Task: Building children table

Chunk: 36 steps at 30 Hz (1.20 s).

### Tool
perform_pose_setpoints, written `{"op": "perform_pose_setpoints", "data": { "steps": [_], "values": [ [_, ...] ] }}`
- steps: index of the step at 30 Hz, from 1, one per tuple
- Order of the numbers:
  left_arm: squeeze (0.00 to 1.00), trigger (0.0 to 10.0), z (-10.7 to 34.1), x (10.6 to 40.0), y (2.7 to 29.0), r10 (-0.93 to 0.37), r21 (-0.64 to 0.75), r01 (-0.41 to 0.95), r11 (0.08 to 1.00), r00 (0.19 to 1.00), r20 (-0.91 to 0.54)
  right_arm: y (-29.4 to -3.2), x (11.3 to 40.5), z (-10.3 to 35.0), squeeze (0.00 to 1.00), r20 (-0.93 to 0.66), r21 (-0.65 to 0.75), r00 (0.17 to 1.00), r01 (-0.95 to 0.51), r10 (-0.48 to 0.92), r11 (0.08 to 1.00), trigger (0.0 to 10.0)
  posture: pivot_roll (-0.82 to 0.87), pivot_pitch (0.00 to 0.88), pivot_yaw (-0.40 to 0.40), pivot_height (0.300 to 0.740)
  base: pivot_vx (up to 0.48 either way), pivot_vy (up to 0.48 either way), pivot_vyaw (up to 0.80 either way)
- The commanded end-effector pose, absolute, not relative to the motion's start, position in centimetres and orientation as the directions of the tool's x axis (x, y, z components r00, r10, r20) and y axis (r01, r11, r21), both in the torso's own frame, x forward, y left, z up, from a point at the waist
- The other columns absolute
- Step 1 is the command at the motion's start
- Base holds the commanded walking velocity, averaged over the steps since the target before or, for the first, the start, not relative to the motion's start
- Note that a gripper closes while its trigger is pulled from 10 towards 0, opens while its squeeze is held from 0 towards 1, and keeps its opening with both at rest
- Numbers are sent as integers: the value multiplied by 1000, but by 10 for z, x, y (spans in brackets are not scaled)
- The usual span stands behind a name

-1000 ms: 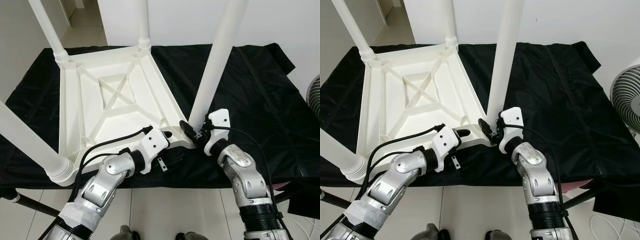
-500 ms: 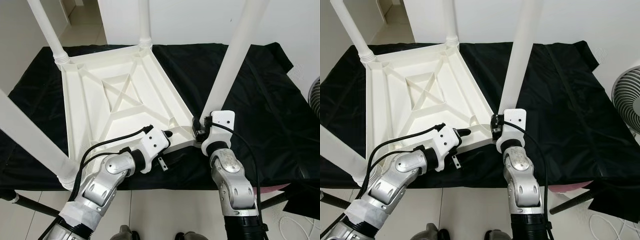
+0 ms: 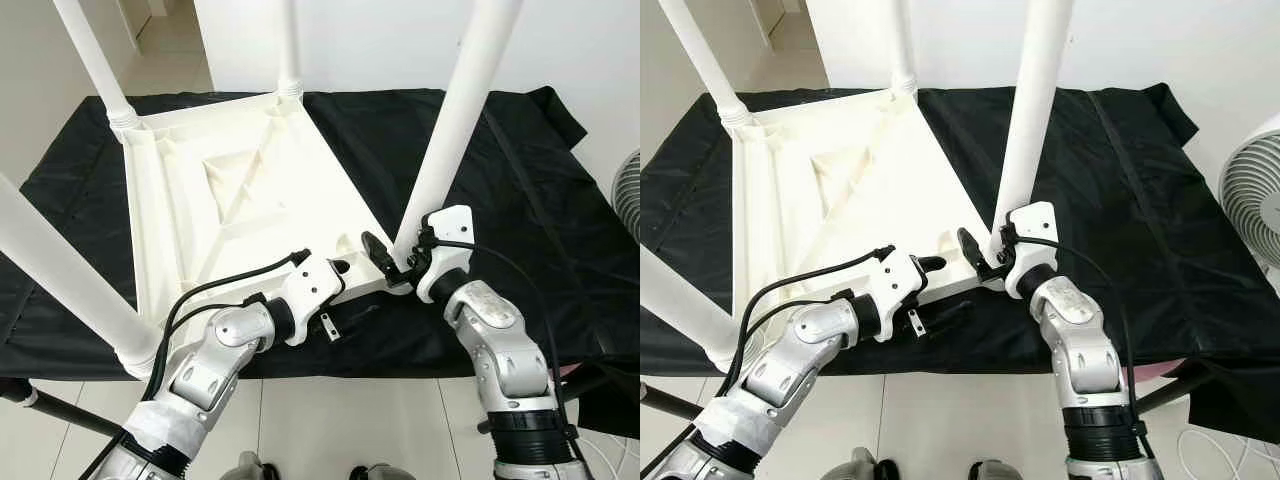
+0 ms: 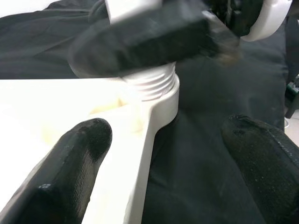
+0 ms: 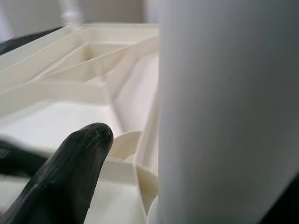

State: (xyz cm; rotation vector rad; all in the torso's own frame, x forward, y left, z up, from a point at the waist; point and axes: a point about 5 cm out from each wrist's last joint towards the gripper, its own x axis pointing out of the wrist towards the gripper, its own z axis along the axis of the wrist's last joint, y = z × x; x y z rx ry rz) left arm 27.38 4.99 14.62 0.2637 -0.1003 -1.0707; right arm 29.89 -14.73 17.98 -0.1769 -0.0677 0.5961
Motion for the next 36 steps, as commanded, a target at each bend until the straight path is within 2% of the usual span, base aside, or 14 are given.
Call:
{"op": "perform_pose_setpoints", "data": {
  "steps": [1, 5, 8, 16, 17, 18, 20, 21, 28, 31, 32, 34, 35, 36],
  "values": [
    [0, 10000, 144, 274, 51, -881, 273, 858, 435, 468, -66, -146, 300, 176, 0, -25, -222, 729, -671, 684, 707, 10000, -139, 68, 31, 740, 0, 0, 0],
    [0, 10000, 145, 274, 51, -882, 273, 859, 434, 467, -65, -151, 303, 173, 0, -69, -259, 670, -728, 739, 635, 10000, -135, 70, 34, 740, 0, 0, 0],
    [0, 10000, 146, 274, 51, -882, 276, 857, 435, 468, -64, -155, 311, 169, 0, -135, -290, 595, -788, 793, 542, 10000, -130, 73, 38, 740, 0, 0, 0],
    [0, 10000, 147, 274, 53, -879, 276, 855, 439, 472, -64, -160, 322, 163, 0, -190, -284, 556, -820, 809, 497, 10000, -116, 78, 45, 740, 0, 0, 0],
    [0, 10000, 147, 274, 53, -878, 275, 854, 441, 474, -63, -162, 324, 162, 0, -195, -280, 552, -824, 811, 493, 4980, -116, 78, 45, 740, 0, 0, 0],
    [0, 10000, 147, 274, 53, -878, 276, 854, 442, 475, -64, -163, 325, 160, 0, -201, -274, 550, -826, 810, 493, 1529, -116, 79, 48, 740, 0, 0, 0],
    [0, 10000, 147, 274, 53, -878, 276, 854, 442, 475, -64, -163, 325, 160, 0, -201, -274, 550, -826, 810, 493, 1529, -116, 79, 48, 740, 0, 0, 0],
    [0, 10000, 147, 274, 54, -877, 275, 853, 443, 476, -63, -165, 327, 160, 0, -196, -269, 552, -825, 811, 496, 0, -116, 79, 48, 740, 0, 0, 0],
    [0, 10000, 148, 275, 54, -877, 276, 853, 443, 476, -63, -169, 329, 157, 0, -188, -254, 555, -824, 810, 506, 0, -117, 84, 51, 740, 0, 0, 0],
    [0, 10000, 149, 275, 53, -880, 276, 855, 439, 471, -61, -167, 326, 156, 0, -122, -204, 603, -792, 788, 575, 0, -125, 94, 53, 740, 0, 0, 0],
    [0, 10000, 149, 275, 53, -880, 275, 856, 438, 471, -61, -166, 326, 158, 0, -106, -195, 637, -766, 763, 613, 4588, -125, 94, 53, 740, 0, 0, 0],
    [0, 10000, 149, 275, 53, -880, 274, 856, 438, 470, -61, -165, 326, 158, 0, -97, -193, 657, -749, 747, 634, 4588, -125, 94, 53, 740, 0, 0, 0],
    [0, 10000, 149, 275, 53, -880, 273, 856, 438, 470, -62, -165, 329, 158, 0, -93, -193, 701, -710, 707, 678, 10000, -128, 96, 52, 740, 0, 0, 0],
    [0, 10000, 149, 275, 53, -880, 273, 856, 438, 470, -62, -165, 329, 158, 0, -93, -193, 701, -710, 707, 678, 10000, -128, 96, 52, 740, 0, 0, 0]
  ]
}}
